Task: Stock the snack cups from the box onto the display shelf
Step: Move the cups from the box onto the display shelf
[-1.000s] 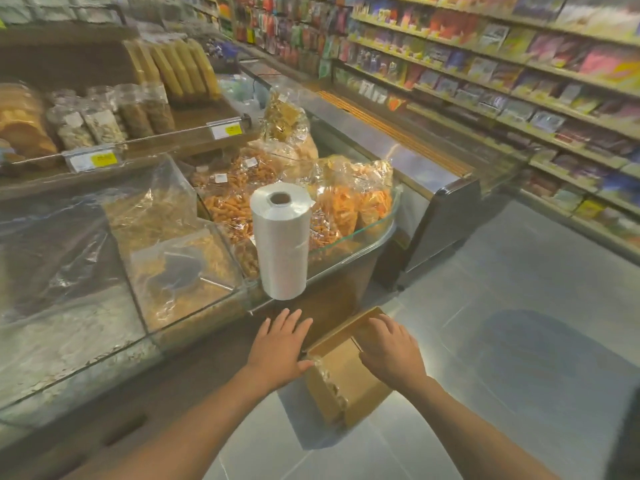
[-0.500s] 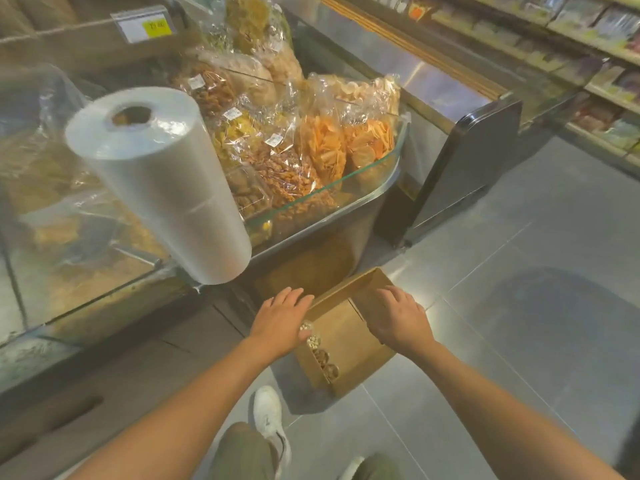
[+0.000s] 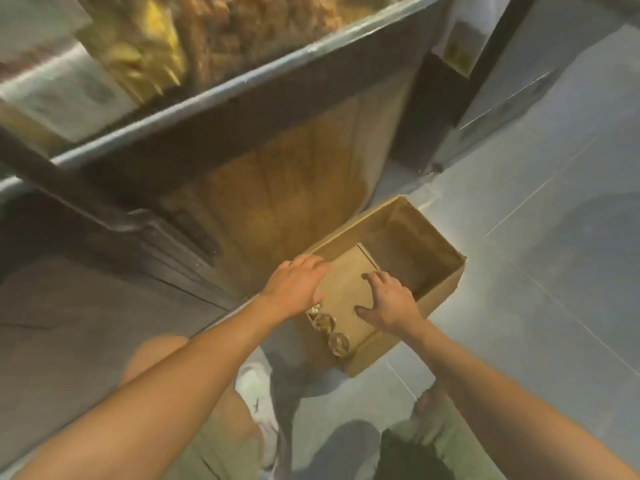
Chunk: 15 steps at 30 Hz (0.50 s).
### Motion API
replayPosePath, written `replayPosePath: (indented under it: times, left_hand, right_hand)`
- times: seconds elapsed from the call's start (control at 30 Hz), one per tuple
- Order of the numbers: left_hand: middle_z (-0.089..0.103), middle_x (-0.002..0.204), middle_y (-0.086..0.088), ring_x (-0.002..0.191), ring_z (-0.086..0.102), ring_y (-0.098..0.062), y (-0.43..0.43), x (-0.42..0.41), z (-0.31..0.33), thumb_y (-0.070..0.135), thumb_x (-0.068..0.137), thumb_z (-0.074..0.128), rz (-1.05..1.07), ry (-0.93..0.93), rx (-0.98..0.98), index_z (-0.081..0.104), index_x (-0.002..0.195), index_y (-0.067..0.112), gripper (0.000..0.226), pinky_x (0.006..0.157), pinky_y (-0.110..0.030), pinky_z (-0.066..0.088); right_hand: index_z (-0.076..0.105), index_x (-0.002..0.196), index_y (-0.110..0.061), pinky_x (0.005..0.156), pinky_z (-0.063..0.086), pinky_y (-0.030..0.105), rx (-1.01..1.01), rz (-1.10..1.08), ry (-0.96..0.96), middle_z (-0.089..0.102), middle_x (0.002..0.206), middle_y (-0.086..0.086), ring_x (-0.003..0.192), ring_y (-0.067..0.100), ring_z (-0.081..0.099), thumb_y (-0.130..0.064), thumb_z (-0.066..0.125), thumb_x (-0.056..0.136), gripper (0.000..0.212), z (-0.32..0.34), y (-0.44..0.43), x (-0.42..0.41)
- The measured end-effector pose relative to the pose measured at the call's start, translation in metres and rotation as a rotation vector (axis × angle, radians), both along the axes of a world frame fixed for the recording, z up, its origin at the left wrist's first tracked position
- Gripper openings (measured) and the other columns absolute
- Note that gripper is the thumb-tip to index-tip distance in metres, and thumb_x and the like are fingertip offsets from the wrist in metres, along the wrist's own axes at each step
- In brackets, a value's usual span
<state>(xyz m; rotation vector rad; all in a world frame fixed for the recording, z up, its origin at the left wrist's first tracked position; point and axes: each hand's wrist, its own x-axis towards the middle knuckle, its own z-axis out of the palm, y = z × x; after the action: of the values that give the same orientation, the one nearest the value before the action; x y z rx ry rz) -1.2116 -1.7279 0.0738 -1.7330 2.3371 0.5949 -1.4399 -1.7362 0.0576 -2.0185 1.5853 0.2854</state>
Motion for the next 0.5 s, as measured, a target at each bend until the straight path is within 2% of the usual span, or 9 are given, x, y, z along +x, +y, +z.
replayPosePath:
  times: [0.1,0.2,0.27,0.37,0.43,0.5]
  left_hand:
    - [0.033,0.164,-0.002,0.152,0.027,-0.023,-0.013,-0.004,-0.057,0.035,0.095,0.068,-0.019,0.005,-0.019,0.034,0.158,0.024,0.072,0.118,-0.041,0.029]
    - [0.036,0.162,-0.003,0.151,0.027,-0.024,-0.026,-0.003,-0.097,0.033,0.096,0.068,-0.034,0.017,-0.040,0.037,0.157,0.024,0.069,0.116,-0.039,0.029]
    - [0.039,0.159,-0.003,0.149,0.030,-0.024,-0.032,-0.003,-0.116,0.038,0.092,0.073,-0.041,0.011,-0.055,0.039,0.156,0.024,0.074,0.115,-0.039,0.030]
    - [0.043,0.157,-0.002,0.146,0.035,-0.025,-0.034,-0.004,-0.134,0.043,0.090,0.075,-0.062,-0.006,-0.035,0.040,0.155,0.025,0.077,0.115,-0.045,0.034]
    - [0.043,0.157,-0.001,0.146,0.036,-0.024,-0.034,-0.006,-0.140,0.044,0.091,0.075,-0.068,-0.021,-0.017,0.040,0.155,0.027,0.075,0.114,-0.048,0.035]
    - [0.045,0.155,0.001,0.144,0.038,-0.023,-0.034,-0.007,-0.141,0.044,0.091,0.075,-0.072,-0.029,-0.009,0.043,0.153,0.028,0.072,0.113,-0.048,0.037]
  right_hand:
    - [0.036,0.152,-0.021,0.104,0.046,0.044,0.114,0.027,0.034,0.047,0.148,0.007,0.131,0.032,0.049,-0.061,0.065,0.082,0.085,-0.070,0.000,0.005]
    - [0.044,0.147,-0.016,0.099,0.049,0.042,0.240,0.056,0.085,0.054,0.139,0.010,0.125,0.033,0.055,-0.061,0.070,0.082,0.083,-0.129,0.003,0.016]
    - [0.053,0.135,-0.015,0.091,0.051,0.039,0.294,0.083,0.145,0.060,0.132,0.009,0.118,0.031,0.059,-0.059,0.072,0.082,0.072,-0.159,0.005,0.023]
    - [0.059,0.119,-0.014,0.079,0.046,0.033,0.416,0.136,0.239,0.064,0.124,0.007,0.106,0.029,0.060,-0.055,0.067,0.086,0.053,-0.179,0.009,0.036]
    - [0.062,0.116,-0.014,0.083,0.047,0.033,0.462,0.131,0.254,0.064,0.126,0.007,0.107,0.028,0.060,-0.044,0.063,0.089,0.040,-0.185,0.011,0.042]
    - [0.063,0.123,-0.013,0.092,0.047,0.035,0.462,0.116,0.276,0.063,0.129,0.007,0.118,0.029,0.059,-0.037,0.058,0.093,0.038,-0.190,0.017,0.048]
